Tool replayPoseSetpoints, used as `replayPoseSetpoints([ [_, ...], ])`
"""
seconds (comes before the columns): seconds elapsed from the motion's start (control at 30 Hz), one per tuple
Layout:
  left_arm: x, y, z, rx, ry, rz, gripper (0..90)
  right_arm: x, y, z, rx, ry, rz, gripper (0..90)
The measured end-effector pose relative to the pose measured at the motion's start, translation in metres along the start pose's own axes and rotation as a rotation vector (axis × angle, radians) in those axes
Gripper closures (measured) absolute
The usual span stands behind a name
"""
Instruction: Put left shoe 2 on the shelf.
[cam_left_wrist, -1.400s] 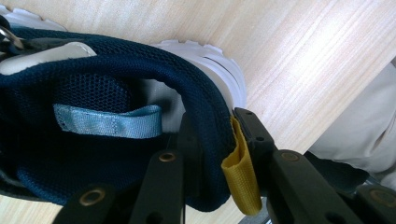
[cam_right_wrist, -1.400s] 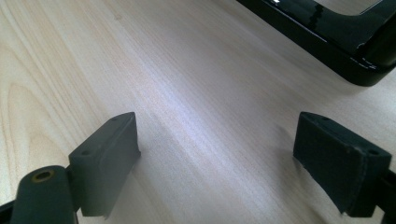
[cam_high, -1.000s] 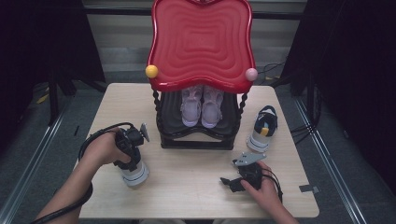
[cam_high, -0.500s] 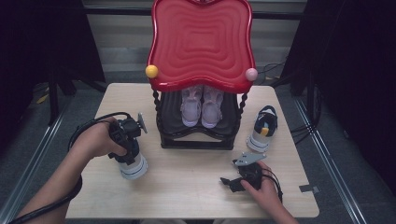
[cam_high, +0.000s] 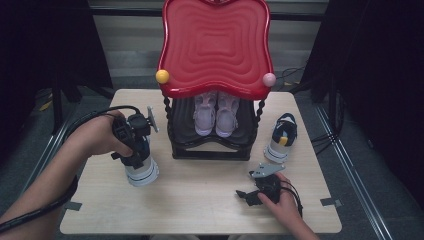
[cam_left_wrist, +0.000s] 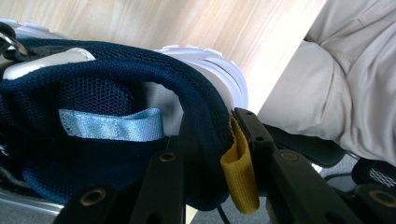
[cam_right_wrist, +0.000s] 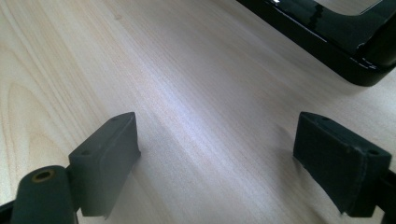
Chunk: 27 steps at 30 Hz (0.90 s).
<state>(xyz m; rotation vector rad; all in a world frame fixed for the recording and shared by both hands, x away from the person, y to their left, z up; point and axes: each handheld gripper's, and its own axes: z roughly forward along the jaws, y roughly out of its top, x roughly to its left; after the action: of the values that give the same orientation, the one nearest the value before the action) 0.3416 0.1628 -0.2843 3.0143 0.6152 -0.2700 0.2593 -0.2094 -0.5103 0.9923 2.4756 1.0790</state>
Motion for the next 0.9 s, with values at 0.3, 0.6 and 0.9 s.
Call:
replayPoseSetpoints([
  [0.3,-0.006,0.002,-0.028,-0.013,0.011,0.0,73.8,0.0,0.0,0.0,0.0,0.001,0.0,13.4],
  [0.6,-0.011,0.006,-0.053,-0.033,0.014,-0.002,73.9,0.0,0.0,0.0,0.003,0.001,-0.002,13.4],
  [0.9,-0.015,0.013,-0.074,-0.042,0.013,0.011,73.9,0.0,0.0,0.0,0.002,0.0,-0.002,13.4],
])
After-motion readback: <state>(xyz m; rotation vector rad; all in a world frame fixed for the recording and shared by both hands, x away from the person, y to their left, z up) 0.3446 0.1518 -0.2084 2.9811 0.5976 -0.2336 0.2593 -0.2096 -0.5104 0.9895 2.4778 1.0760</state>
